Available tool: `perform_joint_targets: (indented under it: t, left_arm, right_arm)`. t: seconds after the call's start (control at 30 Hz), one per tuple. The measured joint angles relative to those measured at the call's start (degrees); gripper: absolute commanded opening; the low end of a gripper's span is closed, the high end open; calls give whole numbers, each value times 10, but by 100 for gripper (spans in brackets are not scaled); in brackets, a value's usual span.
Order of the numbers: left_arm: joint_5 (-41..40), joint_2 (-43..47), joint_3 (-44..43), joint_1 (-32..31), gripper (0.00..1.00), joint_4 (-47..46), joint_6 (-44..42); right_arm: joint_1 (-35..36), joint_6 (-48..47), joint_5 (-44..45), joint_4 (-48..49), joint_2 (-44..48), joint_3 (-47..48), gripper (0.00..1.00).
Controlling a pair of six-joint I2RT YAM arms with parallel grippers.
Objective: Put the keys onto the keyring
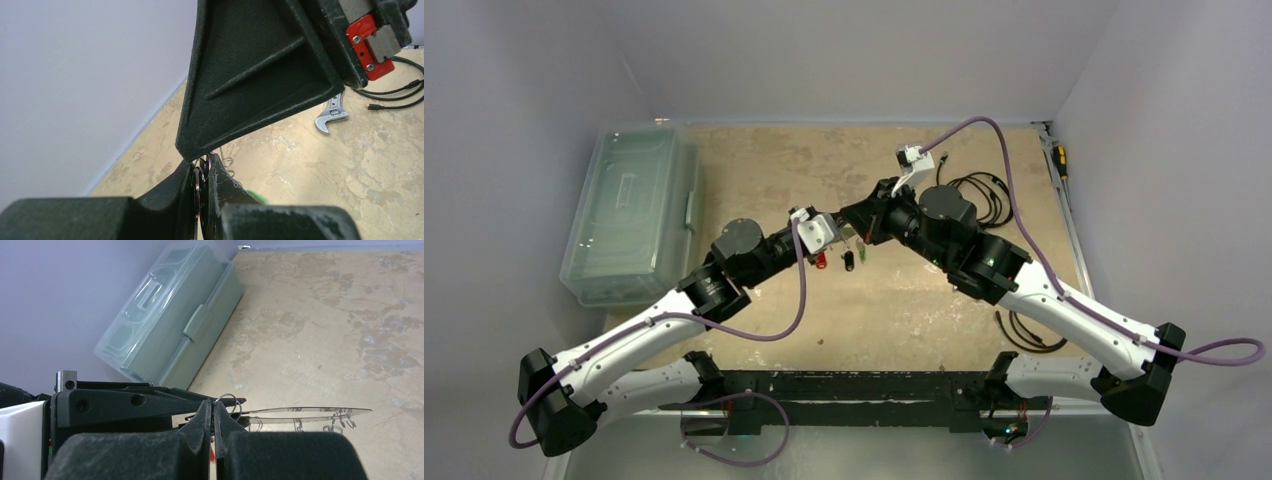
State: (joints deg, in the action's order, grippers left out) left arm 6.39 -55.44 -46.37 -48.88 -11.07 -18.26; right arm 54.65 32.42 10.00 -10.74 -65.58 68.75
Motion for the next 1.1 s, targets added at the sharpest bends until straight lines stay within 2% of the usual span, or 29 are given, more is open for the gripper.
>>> perform_joint_targets:
  t: [0.33, 0.53, 0.67, 0.93, 1.1]
  left_arm:
    - [-4, 20, 4, 0, 0, 8, -9]
    - [-5, 42, 14, 0, 0, 9, -11]
    - [-5, 48, 22, 0, 0, 15, -11]
    - [3, 54, 27, 0, 0, 32, -11]
    - [47, 63, 24, 0, 0, 54, -19]
  right_arm:
    - [2, 16, -7, 12, 0, 0, 0]
    - [6, 25, -10, 20, 0, 0, 32]
    - [6, 26, -10, 36, 5, 0, 41]
    - [5, 17, -14, 48, 18, 0, 43]
    - [5, -71, -40, 46, 49, 0, 44]
